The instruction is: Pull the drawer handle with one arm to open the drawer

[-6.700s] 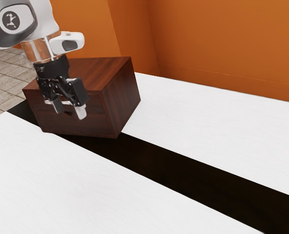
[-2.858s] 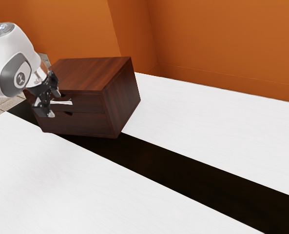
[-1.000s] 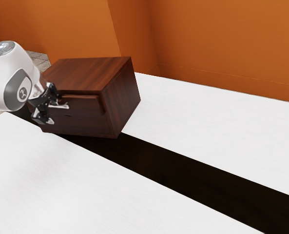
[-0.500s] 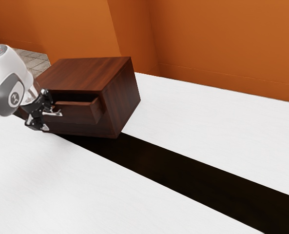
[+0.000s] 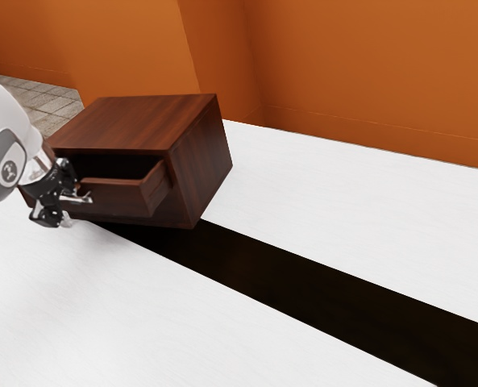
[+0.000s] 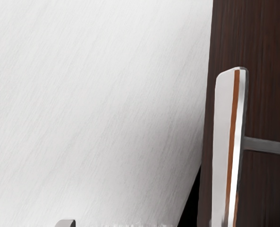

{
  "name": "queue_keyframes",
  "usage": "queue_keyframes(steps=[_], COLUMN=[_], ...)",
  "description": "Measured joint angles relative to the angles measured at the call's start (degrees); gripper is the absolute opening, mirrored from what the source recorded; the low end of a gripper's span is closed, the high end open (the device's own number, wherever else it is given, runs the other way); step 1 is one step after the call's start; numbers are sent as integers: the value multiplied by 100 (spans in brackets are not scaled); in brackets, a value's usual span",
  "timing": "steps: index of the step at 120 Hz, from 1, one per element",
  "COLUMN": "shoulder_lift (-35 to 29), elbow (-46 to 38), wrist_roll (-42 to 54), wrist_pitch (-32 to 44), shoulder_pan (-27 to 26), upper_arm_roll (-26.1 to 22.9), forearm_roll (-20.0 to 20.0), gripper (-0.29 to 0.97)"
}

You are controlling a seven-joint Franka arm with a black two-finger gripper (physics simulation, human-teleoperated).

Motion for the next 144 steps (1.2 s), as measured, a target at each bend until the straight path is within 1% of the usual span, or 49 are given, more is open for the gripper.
queue_keyframes(steps=[29, 61, 108, 144], shoulder_lift=[-289, -508, -428, -374], elbow=[-282, -508, -303, -34], wrist_roll=[-10, -19, -99, -189], wrist_pitch=[-136, -200, -688, -1212], shoulder_pan=[-57, -129, -123, -53], upper_arm_roll=[114, 215, 201, 161], forearm_roll=[-101, -98, -95, -202], gripper=[30, 29, 29, 29])
